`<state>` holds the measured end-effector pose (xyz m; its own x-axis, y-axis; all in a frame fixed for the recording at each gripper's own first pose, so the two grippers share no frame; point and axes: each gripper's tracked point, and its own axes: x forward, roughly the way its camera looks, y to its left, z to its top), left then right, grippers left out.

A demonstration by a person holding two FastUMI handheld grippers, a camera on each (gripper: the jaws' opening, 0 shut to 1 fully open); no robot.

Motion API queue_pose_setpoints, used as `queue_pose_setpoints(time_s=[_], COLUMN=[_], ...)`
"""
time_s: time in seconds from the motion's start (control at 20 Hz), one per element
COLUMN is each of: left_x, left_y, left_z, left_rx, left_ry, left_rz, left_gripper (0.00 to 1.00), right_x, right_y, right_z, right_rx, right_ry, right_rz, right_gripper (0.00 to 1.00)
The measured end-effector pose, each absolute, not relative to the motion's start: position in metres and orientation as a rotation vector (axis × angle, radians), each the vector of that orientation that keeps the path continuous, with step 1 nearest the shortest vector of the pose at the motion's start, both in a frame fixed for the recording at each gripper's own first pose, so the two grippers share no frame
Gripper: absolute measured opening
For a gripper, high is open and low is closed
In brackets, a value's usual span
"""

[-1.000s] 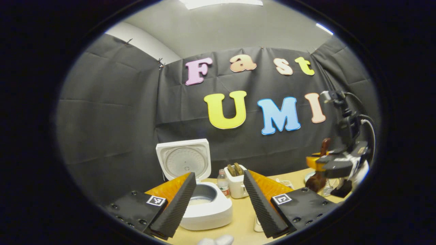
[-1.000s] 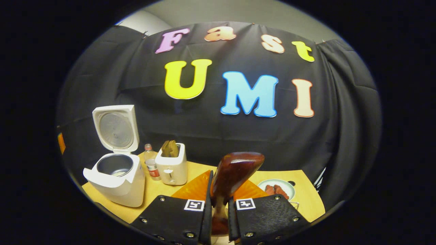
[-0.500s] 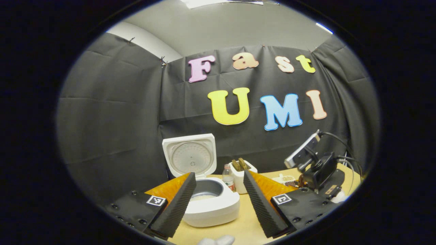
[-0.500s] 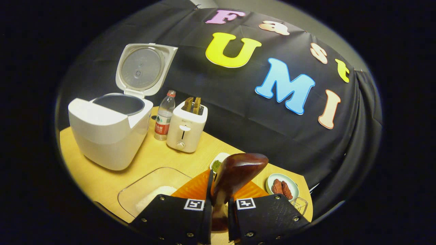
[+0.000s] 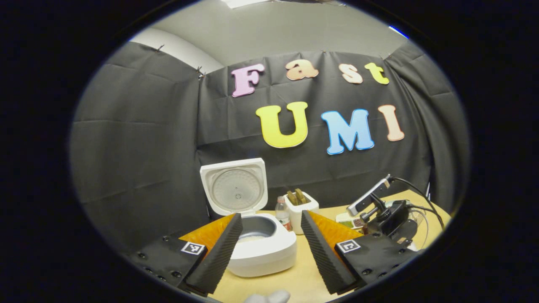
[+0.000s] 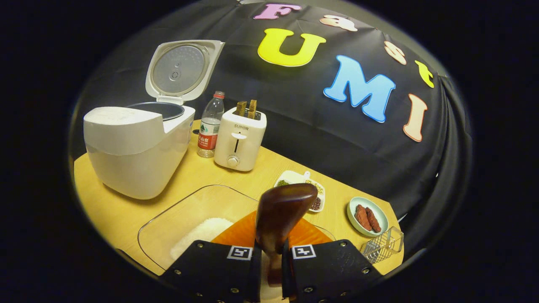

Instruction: Close the left gripper, press the button to open the rice cooker; take a wooden spoon from the chopstick holder with the right hand, scoop a spoonful of rice and pour it into the rice cooker, then put the wooden spoon back into the chopstick holder.

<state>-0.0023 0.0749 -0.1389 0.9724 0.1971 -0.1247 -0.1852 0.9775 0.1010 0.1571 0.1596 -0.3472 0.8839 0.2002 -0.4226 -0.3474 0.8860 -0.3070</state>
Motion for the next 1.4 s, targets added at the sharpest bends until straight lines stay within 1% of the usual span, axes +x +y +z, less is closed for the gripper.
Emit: queue_pose_setpoints(time_s=[0.05,0.25,0.3,0.4,0.6,0.7,0.95,1.05,1.1,1.35,1.4], left_x=[-0.003,-0.006,-0.006,-0.007,-0.006,-0.006,-0.003,-0.003,-0.002,0.003,0.004], left_y=[0.077,0.08,0.08,0.08,0.08,0.079,0.078,0.078,0.078,0.08,0.08], left_z=[-0.137,-0.135,-0.135,-0.136,-0.136,-0.133,-0.13,-0.126,-0.125,-0.116,-0.115], left_rx=[0.092,0.106,0.105,0.109,0.119,0.121,0.136,0.145,0.148,0.163,0.167], left_ry=[0.133,0.126,0.128,0.131,0.13,0.128,0.119,0.113,0.113,0.095,0.092], left_rz=[0.196,0.2,0.199,0.199,0.197,0.195,0.19,0.188,0.187,0.184,0.182], left_gripper=[0.99,0.99,0.98,0.99,0.99,0.98,0.99,0.99,0.98,0.98,0.99], right_x=[0.154,0.149,0.148,0.143,0.139,0.137,0.146,0.149,0.151,0.159,0.161], right_y=[0.164,0.177,0.181,0.196,0.212,0.214,0.185,0.168,0.159,0.112,0.105], right_z=[-0.35,-0.348,-0.347,-0.346,-0.337,-0.334,-0.343,-0.338,-0.333,-0.312,-0.311], right_rx=[-0.353,-0.205,-0.152,-0.028,0.203,0.382,0.677,0.757,0.793,0.968,0.992], right_ry=[0.407,0.45,0.467,0.499,0.533,0.564,0.632,0.617,0.603,0.533,0.525], right_rz=[0.301,0.312,0.316,0.342,0.368,0.374,0.341,0.329,0.318,0.255,0.243], right_gripper=[0.2,0.2,0.2,0.2,0.2,0.2,0.2,0.2,0.2,0.2,0.2])
